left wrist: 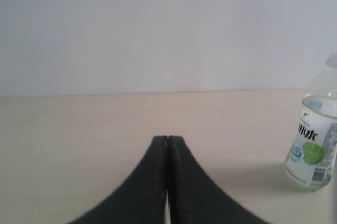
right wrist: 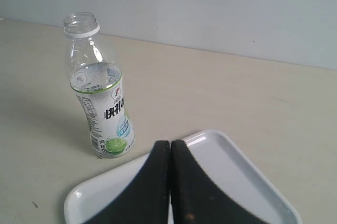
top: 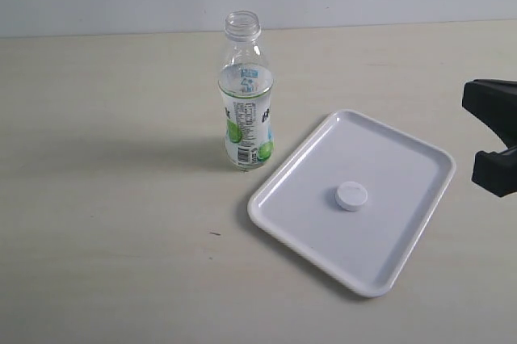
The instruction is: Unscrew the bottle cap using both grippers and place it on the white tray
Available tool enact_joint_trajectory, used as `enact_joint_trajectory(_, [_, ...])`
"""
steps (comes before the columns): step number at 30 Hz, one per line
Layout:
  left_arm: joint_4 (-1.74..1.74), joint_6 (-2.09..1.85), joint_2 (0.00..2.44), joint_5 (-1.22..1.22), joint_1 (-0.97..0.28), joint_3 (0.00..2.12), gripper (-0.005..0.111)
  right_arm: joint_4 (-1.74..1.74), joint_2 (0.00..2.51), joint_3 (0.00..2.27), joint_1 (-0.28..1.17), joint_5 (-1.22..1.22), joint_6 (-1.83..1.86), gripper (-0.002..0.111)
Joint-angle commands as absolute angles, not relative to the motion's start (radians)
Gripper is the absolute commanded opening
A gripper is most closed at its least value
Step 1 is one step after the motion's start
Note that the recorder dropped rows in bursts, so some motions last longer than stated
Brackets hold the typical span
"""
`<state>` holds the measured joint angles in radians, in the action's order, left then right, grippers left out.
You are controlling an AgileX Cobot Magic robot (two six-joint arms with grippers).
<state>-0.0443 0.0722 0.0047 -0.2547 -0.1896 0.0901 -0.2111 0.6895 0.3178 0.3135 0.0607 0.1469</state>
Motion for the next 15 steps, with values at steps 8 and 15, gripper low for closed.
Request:
enact_joint_trajectory(8, [0.019, -0.019, 0.000, -0.262, -0.188, 0.000, 0.000, -0.202, 0.687, 0.311, 0.315, 0.042, 0.145, 0.000])
enact_joint_trajectory(15, [0.015, -0.019, 0.000, -0.355, -0.188, 0.000, 0.000, -0.202, 0.687, 0.311, 0.315, 0.042, 0.145, 0.000])
